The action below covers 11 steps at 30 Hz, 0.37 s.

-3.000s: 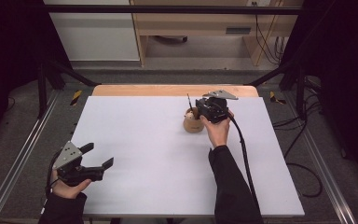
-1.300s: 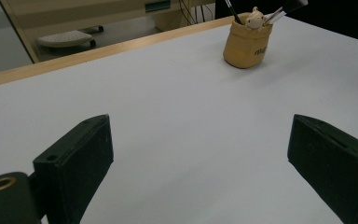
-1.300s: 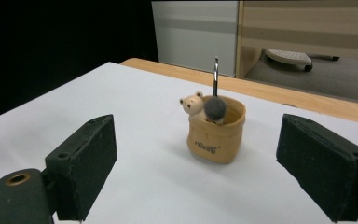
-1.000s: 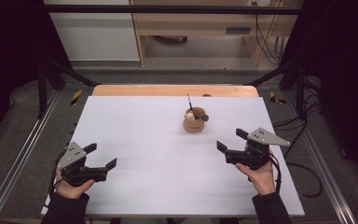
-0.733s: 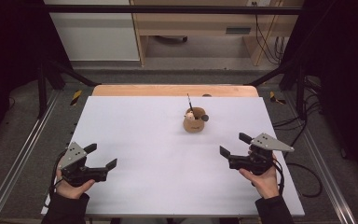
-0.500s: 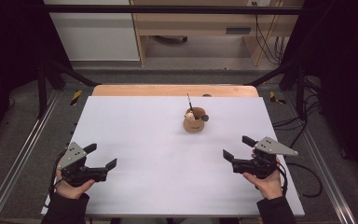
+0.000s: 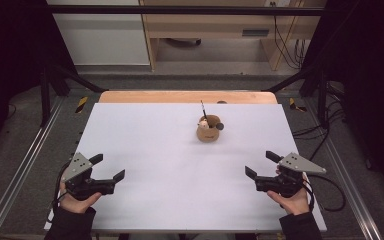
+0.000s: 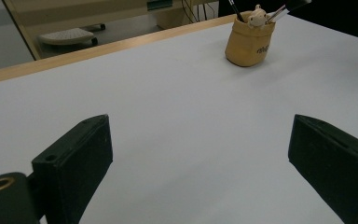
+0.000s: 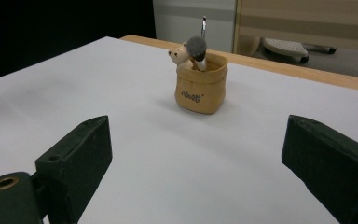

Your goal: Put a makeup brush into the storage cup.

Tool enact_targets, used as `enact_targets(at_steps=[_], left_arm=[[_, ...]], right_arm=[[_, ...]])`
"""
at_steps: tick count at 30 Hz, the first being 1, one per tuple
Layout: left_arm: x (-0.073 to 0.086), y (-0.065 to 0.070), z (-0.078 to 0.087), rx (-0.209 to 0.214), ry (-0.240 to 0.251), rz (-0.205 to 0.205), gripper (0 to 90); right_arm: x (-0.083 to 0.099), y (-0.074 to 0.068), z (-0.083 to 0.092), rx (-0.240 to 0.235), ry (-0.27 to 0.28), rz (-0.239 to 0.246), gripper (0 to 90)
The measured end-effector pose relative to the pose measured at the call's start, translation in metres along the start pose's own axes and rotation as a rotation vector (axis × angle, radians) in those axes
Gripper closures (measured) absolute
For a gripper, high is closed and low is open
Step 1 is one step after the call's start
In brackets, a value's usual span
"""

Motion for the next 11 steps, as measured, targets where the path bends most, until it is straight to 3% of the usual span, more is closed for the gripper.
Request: enact_targets(at_steps=[11], left_arm=[[0.0006,-0.0002,-0.0006,-0.001,0.0,0.003,5.7]], right_arm=[[0.0076,0.004,0.0036,0.036,-0.012,-0.022,6.0]])
Point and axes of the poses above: each handheld gripper's, and its own axes: z roughly backward along the jaws, x roughly out of its underside, y roughly to its right, the point moved 1 cm from there along -z, roughly forward along the jaws, and after that the axes turned 6 degrees about -y, right-handed, at the moved point
